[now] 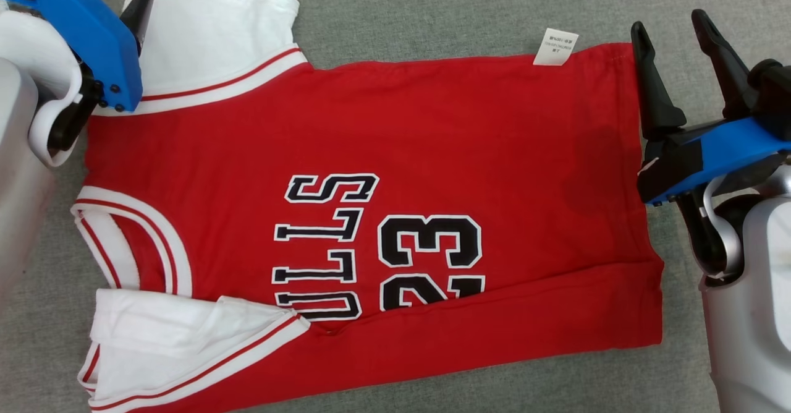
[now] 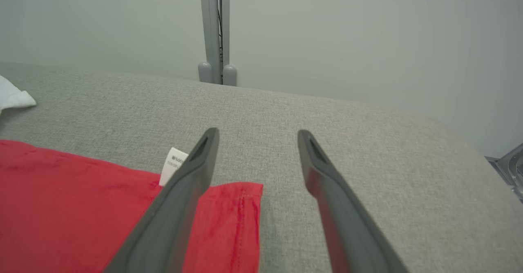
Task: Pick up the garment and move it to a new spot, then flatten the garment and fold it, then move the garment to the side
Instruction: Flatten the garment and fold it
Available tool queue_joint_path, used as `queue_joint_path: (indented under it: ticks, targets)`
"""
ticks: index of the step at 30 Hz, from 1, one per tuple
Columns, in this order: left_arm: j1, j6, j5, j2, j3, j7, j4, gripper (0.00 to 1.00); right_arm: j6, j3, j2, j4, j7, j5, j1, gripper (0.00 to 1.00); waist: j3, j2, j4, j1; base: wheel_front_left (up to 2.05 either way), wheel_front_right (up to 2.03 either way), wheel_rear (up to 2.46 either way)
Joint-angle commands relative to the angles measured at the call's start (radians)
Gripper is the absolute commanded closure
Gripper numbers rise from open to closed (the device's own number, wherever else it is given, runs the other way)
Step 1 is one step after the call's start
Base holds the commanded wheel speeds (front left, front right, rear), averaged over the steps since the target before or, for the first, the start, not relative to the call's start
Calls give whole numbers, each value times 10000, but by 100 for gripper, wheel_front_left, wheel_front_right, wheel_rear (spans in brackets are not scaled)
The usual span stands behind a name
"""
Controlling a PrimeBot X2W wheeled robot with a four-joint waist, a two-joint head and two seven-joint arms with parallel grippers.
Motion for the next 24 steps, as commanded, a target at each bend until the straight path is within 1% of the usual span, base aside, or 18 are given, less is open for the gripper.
queue_joint_path:
  ticks: [1,11,20,21,22,23,24]
  targets:
    - [-248,-11,-48,78,-83,41,9,0,1,-2,24,-11,-71,15,-159,0,15,0,-19,-3,0,0,0]
    - [-965,-12,-1365,429,-1593,1002,559,0,1,193,111,193,-191,103,-356,0,168,0,-374,-3,0,0,0]
    - [-1177,-12,-2208,421,-2471,1519,1041,0,1,339,213,407,-269,153,-354,0,317,0,-630,-3,0,0,0]
    - [-1197,-12,-2211,459,-2611,1541,1099,23,1,356,220,432,-268,157,-353,0,323,0,-646,-3,0,0,0]
    - [-1212,-12,-2236,475,-2712,1508,1151,70,1,384,224,466,-250,169,-352,0,323,0,-658,-3,0,0,0]
    - [-1207,-12,-2302,471,-2805,1520,1190,100,1,412,219,499,-214,194,-361,0,314,0,-664,-3,0,0,0]
    - [-1217,-12,-2343,468,-2896,1526,1224,100,1,431,195,539,-152,216,-392,0,300,0,-659,-3,0,0,0]
